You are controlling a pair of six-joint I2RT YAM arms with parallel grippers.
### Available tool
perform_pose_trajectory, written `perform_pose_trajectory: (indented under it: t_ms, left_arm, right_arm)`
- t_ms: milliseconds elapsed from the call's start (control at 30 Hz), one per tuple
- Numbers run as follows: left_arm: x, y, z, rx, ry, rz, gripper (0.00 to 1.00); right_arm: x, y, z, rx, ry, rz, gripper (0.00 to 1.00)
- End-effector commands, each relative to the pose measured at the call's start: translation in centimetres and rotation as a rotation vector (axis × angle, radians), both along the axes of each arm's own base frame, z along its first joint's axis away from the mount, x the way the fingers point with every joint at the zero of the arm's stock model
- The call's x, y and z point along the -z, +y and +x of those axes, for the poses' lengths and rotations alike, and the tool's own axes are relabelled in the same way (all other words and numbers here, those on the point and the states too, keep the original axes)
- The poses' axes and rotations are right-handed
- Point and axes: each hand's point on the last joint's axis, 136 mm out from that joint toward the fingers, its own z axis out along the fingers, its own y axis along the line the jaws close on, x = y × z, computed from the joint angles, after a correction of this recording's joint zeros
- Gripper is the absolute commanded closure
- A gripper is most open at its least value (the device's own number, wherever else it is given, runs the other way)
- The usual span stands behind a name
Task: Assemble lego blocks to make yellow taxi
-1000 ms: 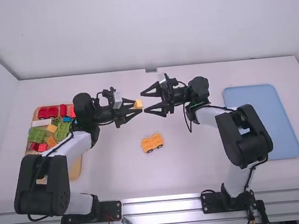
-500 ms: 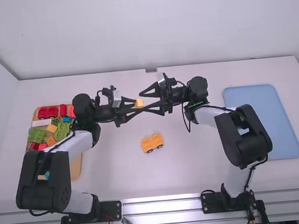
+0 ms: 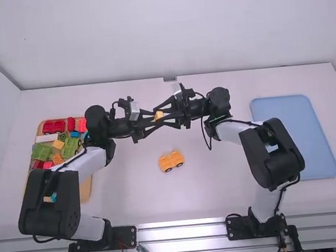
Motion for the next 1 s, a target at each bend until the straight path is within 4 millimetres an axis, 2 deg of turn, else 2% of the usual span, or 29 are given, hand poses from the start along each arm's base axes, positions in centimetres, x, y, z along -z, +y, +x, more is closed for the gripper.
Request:
perform_pose_trajectory:
  t_ms: [0, 133, 233, 367, 667, 833, 967]
  left_arm:
    - [0.39, -0.16, -0.91, 0.042, -0.01, 0.004, 0.89]
    - [0.68, 0.05, -0.86, 0.032, -0.012, 0.006, 0.89]
    - [0.68, -0.15, -0.97, 0.038, -0.011, 0.006, 0.89]
    - [0.6, -0.15, -0.97, 0.037, -0.018, 0.006, 0.89]
    - [0.24, -0.17, -0.99, 0.038, -0.043, 0.002, 0.87]
    - [0.32, -0.15, -0.99, 0.038, -0.038, 0.003, 0.87]
    - [0.41, -0.15, -0.97, 0.037, -0.032, 0.004, 0.83]
  right_arm:
    - [-0.84, 0.06, 0.53, 0.009, -0.027, 0.013, 0.51]
    - [-0.9, 0.05, 0.51, 0.009, -0.03, 0.015, 0.51]
    - [-0.86, 0.06, 0.52, 0.009, -0.029, 0.014, 0.58]
    - [-0.86, 0.05, 0.51, 0.009, -0.03, 0.014, 0.62]
    - [-0.83, 0.32, 0.21, -0.003, -0.026, 0.012, 0.62]
    - [-0.86, 0.32, 0.26, 0.001, -0.03, 0.014, 0.68]
    - [-0.86, 0.3, 0.28, 0.001, -0.029, 0.014, 0.7]
